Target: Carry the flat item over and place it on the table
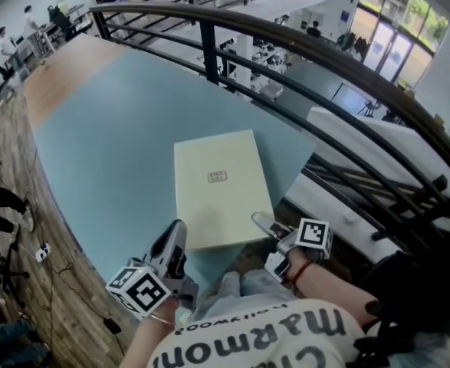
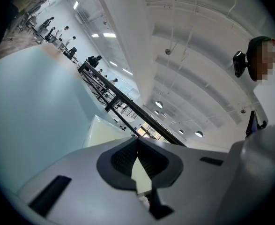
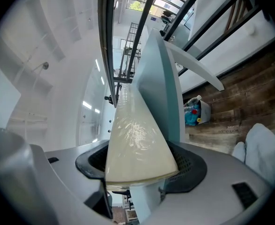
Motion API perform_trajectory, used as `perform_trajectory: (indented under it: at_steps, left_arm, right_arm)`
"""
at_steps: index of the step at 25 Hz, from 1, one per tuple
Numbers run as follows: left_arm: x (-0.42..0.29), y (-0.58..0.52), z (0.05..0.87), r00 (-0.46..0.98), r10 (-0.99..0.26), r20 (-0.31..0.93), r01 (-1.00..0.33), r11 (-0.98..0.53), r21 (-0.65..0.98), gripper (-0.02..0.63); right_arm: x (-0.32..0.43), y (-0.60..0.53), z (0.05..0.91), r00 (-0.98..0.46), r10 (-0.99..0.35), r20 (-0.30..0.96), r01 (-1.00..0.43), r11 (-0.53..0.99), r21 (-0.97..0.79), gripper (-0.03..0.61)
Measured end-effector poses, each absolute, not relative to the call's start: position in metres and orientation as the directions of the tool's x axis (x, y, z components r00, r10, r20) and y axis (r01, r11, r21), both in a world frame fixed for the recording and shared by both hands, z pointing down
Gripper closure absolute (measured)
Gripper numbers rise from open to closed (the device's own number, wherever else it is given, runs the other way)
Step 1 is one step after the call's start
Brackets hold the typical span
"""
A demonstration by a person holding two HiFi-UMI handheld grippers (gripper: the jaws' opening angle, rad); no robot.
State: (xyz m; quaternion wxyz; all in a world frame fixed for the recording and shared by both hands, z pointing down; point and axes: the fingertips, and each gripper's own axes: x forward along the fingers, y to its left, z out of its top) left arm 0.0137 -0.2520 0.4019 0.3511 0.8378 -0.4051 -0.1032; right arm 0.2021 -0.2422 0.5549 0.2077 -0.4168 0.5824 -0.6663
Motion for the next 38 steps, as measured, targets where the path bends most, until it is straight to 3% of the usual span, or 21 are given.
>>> perform_trajectory:
  at_steps: [25, 35, 38]
  left_arm:
    - [0.010, -0.238, 0.404, 0.656, -0.741, 0.143, -0.619, -0.420, 0.663, 0.611]
    - [0.017, -0.235, 0.417, 0.657, -0.735, 0.166, -0.620, -0.403, 0.673, 0.611]
    - [0.019, -0.241, 0.424, 0.660, -0.731, 0.174, -0.622, -0.401, 0.673, 0.611]
  right_arm:
    - [0.203, -0.226, 0.576, -0.537, -0.758, 0.371, -0.247, -0.279, -0.928, 0.227]
    - [0.210, -0.231, 0.570, -0.476, -0.772, 0.422, -0.435, -0.210, -0.876, 0.212]
    - [0.214, -0.241, 0.567, -0.439, -0.778, 0.450, -0.577, -0.139, -0.804, 0.212]
